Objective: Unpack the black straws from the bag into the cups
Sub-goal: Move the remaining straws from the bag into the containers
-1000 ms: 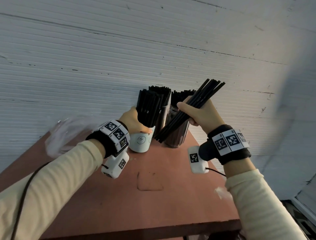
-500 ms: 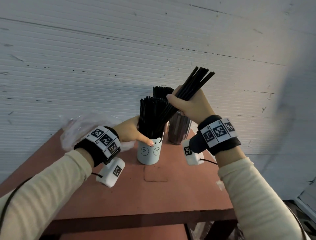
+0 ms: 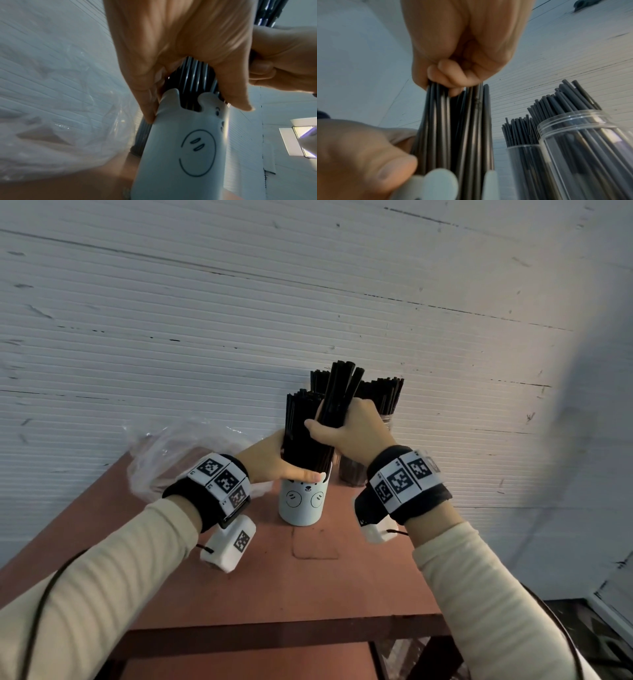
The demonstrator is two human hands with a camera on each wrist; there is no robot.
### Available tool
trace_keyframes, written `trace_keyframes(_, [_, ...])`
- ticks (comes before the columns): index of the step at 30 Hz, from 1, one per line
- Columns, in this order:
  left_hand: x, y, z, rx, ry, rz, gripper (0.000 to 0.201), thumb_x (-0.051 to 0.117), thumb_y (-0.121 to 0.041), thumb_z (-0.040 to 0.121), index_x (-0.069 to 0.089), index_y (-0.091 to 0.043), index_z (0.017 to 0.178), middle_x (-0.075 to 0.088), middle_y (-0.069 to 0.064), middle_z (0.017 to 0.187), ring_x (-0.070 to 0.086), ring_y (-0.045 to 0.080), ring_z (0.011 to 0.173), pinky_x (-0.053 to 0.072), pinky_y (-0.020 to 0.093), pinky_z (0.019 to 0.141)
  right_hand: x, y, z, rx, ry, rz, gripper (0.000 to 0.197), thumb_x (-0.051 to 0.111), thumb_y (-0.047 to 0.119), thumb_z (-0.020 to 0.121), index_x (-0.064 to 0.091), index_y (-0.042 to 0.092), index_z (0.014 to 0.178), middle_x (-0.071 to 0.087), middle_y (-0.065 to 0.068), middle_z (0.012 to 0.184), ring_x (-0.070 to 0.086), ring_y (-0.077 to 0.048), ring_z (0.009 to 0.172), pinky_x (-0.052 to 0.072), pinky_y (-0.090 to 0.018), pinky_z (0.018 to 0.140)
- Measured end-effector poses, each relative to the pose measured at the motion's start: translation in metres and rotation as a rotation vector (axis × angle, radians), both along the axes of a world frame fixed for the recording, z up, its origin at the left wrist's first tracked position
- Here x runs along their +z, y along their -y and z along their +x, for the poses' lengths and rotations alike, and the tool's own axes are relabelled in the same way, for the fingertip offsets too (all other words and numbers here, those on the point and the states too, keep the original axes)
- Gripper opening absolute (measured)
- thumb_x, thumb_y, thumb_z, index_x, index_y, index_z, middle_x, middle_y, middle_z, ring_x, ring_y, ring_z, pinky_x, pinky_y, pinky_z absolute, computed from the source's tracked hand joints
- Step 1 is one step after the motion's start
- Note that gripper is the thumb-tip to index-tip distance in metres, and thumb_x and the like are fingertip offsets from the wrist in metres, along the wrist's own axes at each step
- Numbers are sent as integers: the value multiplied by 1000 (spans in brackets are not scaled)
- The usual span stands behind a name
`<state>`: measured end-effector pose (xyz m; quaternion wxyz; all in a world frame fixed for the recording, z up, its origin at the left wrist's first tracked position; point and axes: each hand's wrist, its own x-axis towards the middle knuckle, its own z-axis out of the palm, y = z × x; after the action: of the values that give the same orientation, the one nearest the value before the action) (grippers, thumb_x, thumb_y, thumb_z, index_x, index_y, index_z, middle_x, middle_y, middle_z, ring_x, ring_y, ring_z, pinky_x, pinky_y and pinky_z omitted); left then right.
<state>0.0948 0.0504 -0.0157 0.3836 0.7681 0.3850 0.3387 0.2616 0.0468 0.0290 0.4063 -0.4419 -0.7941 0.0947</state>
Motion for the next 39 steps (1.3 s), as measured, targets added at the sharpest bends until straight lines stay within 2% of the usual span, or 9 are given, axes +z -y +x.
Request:
trace_keyframes(4, [-1,0,0,11,-25,-7,44,80,-4,74,57,-31,101,66,-11,101,60,-16,88,44,2,71,-7,0,-7,-14,50,2,29,72,23,84,52,17,64,52,11,55,55,1,48,41,-9,47])
trace_keyframes(7, [-5,-2,0,18,7,-12,46,78,1,74,56,-31,99,64,-12,100,59,-19,84,43,0,69,-7,6,-10,-40,59,40,23,74,32,82,59,15,86,55,16,71,53,7,64,43,-3,59])
trace_keyframes(13, [-13,-7,-2,68,29,-42,57,83,-7,71,54,-35,112,64,-19,106,58,-13,99,46,8,82,2,19,-6,-99,36,58,43,75,44,80,57,13,104,69,2,85,65,-5,66,57,-23,62])
trace_keyframes(17, [-15,-8,-2,144,-18,-49,78,85,-14,69,42,-25,133,56,-15,115,52,4,109,40,17,87,18,22,-4,-178,44,253,63,74,48,78,47,15,125,60,1,114,57,-11,101,48,-22,86])
trace_keyframes(21, [-16,-9,-1,156,-26,-47,80,85,-14,69,41,-21,135,56,-12,117,52,8,112,41,20,88,27,13,-12,-64,136,454,69,63,32,89,33,12,147,37,-6,148,34,-21,138,29,-32,115])
trace_keyframes(30, [-24,-14,-2,153,38,-66,80,89,-17,63,43,-23,129,60,-4,122,56,12,116,46,34,101,-11,0,-13,-38,176,544,27,54,12,95,63,-3,116,64,-13,117,46,-31,130,37,-35,110])
trace_keyframes(33, [-26,-15,-2,148,60,-80,81,89,-18,63,43,-24,129,60,-6,121,55,13,118,46,34,101,-12,5,-8,22,165,480,35,55,13,94,57,1,127,58,-12,128,51,-25,126,40,-36,107])
trace_keyframes(37, [-27,-15,0,137,102,-97,79,88,-16,62,43,-29,125,60,-7,122,56,13,118,45,36,103,-6,6,-6,24,142,457,54,52,18,96,36,12,147,35,-3,153,29,-18,144,24,-30,118])
trace_keyframes(39, [-27,-14,0,136,114,-102,75,88,-12,64,43,-29,122,60,-6,121,56,14,117,45,37,103,-8,5,-9,-1,212,471,47,49,17,98,42,10,143,42,-5,149,32,-21,142,25,-32,118])
